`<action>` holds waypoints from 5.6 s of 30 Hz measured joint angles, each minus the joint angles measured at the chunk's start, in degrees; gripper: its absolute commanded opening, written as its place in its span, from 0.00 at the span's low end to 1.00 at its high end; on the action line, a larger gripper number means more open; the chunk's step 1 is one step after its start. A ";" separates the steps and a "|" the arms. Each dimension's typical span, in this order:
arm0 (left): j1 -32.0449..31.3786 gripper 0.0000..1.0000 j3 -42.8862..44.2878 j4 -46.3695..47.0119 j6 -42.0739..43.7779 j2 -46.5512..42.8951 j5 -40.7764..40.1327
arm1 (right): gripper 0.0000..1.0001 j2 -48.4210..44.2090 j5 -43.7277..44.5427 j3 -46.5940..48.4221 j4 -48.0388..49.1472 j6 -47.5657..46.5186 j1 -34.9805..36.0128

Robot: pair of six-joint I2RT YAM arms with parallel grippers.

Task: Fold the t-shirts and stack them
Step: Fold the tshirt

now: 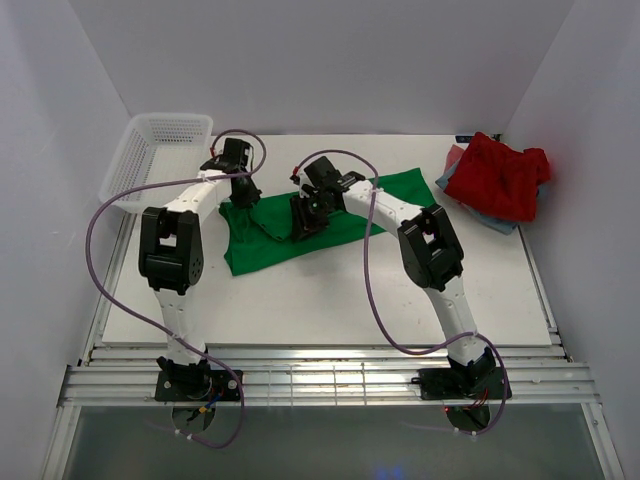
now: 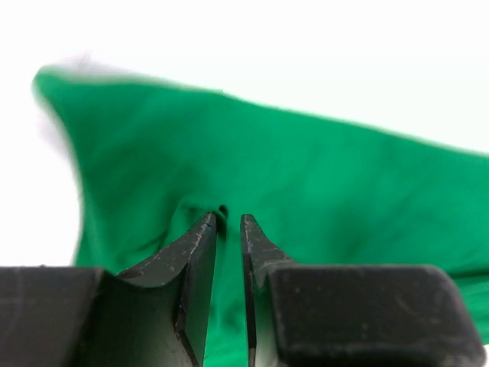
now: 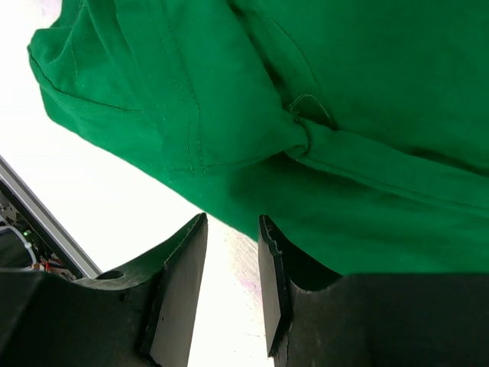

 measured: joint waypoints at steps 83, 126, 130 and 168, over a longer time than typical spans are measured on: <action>-2.25 0.23 -22.95 0.35 1.81 -10.73 12.85 | 0.08 8.22 7.76 10.12 8.55 7.96 2.51; -2.27 0.22 -23.21 -0.44 1.81 -11.52 13.22 | 0.13 -15.87 40.68 -3.45 14.82 -0.39 -21.22; -2.27 0.22 -23.21 -0.90 1.68 -11.65 13.22 | 0.12 -9.84 40.52 2.03 8.83 -0.92 -24.59; -1.36 0.21 -20.31 -4.37 1.81 -8.76 14.82 | 0.09 -5.99 37.75 -12.09 -4.50 -3.76 -22.86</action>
